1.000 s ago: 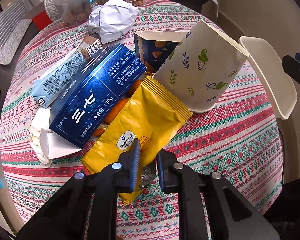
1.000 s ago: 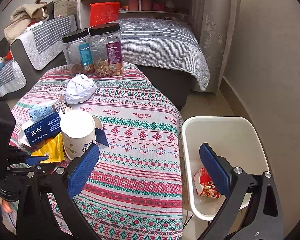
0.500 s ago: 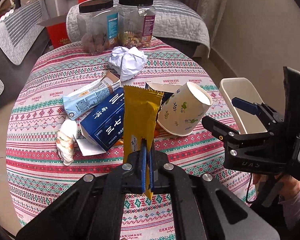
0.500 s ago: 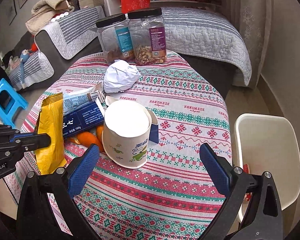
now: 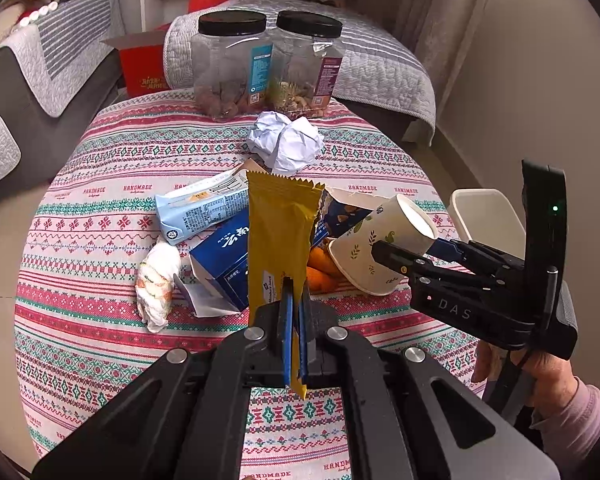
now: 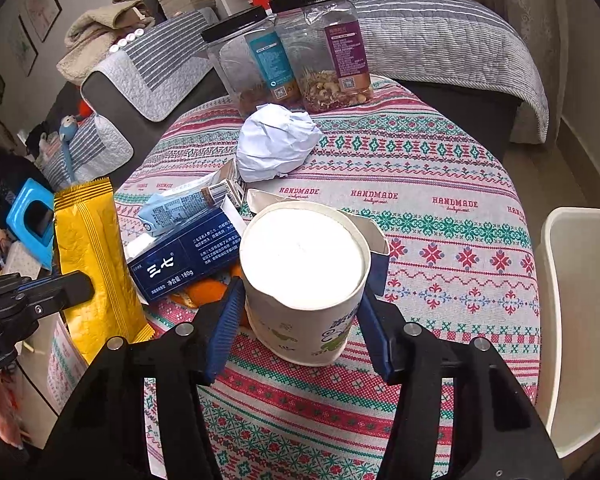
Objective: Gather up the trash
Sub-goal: 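Grasp the yellow snack packet with the left tool while the right grasps the white paper cup, then carry the white paper cup into the bin and open the right tool, then drop the yellow snack packet into the bin with the left tool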
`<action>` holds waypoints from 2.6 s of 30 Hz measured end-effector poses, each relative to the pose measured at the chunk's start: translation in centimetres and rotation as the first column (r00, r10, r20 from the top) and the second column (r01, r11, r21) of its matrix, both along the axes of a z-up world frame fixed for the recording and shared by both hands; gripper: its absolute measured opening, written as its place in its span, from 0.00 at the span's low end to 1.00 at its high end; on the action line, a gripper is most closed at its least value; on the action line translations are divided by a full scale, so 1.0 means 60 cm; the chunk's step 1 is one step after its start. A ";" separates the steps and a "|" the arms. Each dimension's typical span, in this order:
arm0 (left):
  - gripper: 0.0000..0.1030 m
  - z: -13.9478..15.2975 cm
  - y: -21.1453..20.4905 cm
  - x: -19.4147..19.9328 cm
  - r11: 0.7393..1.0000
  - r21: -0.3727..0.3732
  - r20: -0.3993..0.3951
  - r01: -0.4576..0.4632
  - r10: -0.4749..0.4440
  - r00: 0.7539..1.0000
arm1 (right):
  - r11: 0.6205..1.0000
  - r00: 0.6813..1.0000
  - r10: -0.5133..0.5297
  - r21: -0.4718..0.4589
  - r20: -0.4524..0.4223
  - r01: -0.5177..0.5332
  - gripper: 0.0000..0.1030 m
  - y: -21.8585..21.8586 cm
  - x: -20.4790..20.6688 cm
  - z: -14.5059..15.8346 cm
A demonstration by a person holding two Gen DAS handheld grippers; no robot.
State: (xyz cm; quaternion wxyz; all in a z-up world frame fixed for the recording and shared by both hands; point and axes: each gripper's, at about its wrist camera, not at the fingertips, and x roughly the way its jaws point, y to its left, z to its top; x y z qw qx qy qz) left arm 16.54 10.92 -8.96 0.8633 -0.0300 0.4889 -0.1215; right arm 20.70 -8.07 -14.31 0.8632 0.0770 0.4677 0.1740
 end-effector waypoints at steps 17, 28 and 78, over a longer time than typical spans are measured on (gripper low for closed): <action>0.02 0.031 -0.012 0.005 0.998 -0.030 0.065 -0.053 0.055 0.996 | 1.000 0.988 -0.020 0.026 0.156 0.016 0.50 -0.049 -0.035 0.086; 0.02 0.048 -0.074 0.015 0.999 -0.052 0.101 -0.011 0.016 0.995 | 0.985 0.955 -0.163 -0.006 0.248 0.170 0.51 -0.146 -0.058 0.122; 0.72 0.074 -0.499 0.005 0.984 -0.044 0.249 0.175 -0.159 0.955 | 0.607 0.546 -0.688 -0.033 0.478 0.794 0.93 -0.487 -0.199 0.202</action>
